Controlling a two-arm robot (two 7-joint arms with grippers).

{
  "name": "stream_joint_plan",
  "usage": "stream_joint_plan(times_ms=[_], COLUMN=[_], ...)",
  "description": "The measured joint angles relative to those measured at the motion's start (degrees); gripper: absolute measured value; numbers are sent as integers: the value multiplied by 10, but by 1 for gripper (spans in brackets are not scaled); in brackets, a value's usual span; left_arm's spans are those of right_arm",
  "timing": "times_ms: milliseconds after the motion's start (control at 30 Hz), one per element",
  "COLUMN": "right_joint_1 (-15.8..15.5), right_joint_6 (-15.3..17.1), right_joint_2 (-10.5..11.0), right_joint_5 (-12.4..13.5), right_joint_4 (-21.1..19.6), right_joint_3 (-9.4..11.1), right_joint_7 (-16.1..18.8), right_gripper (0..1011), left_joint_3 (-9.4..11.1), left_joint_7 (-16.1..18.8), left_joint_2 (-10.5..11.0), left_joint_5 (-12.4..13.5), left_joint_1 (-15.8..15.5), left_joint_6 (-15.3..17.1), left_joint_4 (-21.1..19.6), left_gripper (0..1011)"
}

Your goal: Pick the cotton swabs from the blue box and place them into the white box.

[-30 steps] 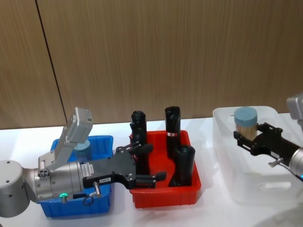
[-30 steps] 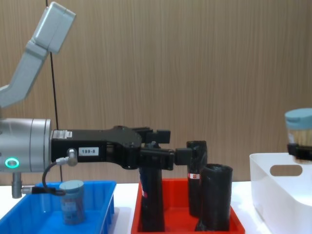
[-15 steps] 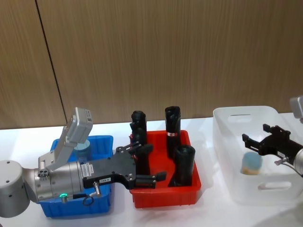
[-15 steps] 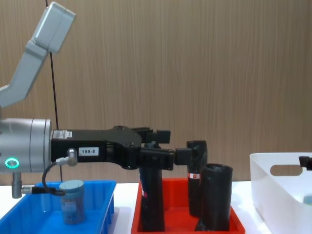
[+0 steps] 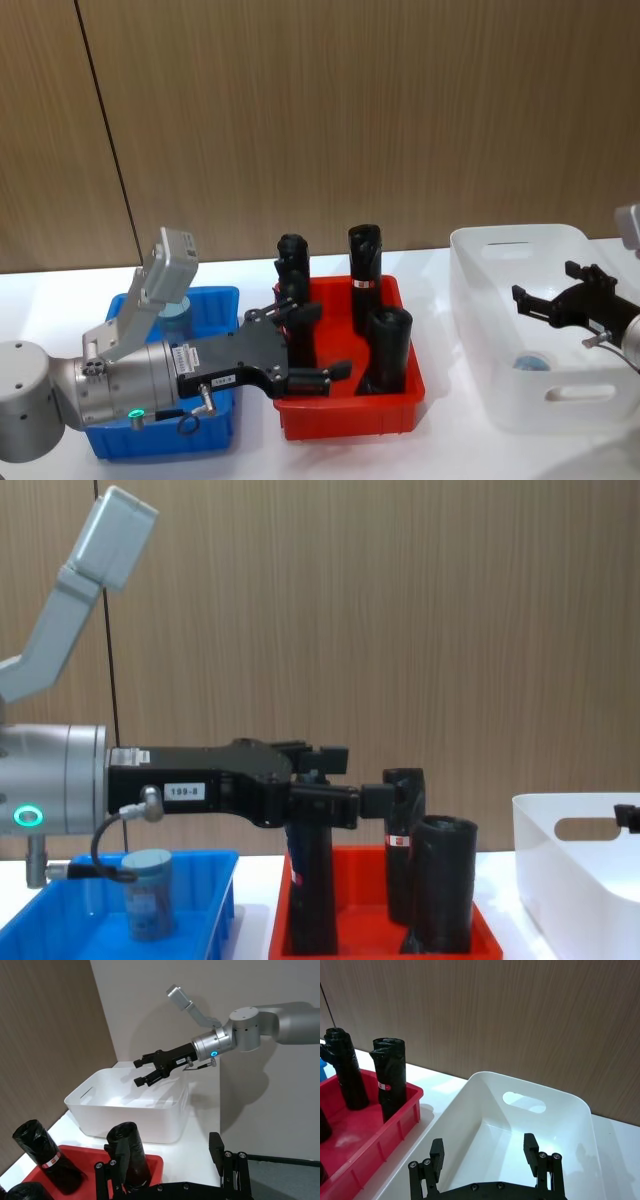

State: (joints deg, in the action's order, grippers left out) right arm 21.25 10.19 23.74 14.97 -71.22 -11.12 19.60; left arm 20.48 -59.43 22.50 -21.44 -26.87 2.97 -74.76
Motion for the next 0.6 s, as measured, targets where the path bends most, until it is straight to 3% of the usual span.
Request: stream_joint_plan(times_ms=[233, 600], right_joint_1=[-18, -80], right_joint_6=[-7, -30], right_joint_2=[-4, -16], right_joint_5=[1, 5], right_joint_4=[-25, -109], right_joint_3=[-1, -6], right_joint_7=[-13, -56], right_gripper=[1002, 1002], left_joint_3=[4, 12], left_joint_7=[41, 122], left_joint_2=[0, -1], left_joint_5=[7, 21], left_joint_1=[10, 28], left_joint_6=[-1, -5], left_joint_4=[-13, -38], left_gripper=[1004, 1004])
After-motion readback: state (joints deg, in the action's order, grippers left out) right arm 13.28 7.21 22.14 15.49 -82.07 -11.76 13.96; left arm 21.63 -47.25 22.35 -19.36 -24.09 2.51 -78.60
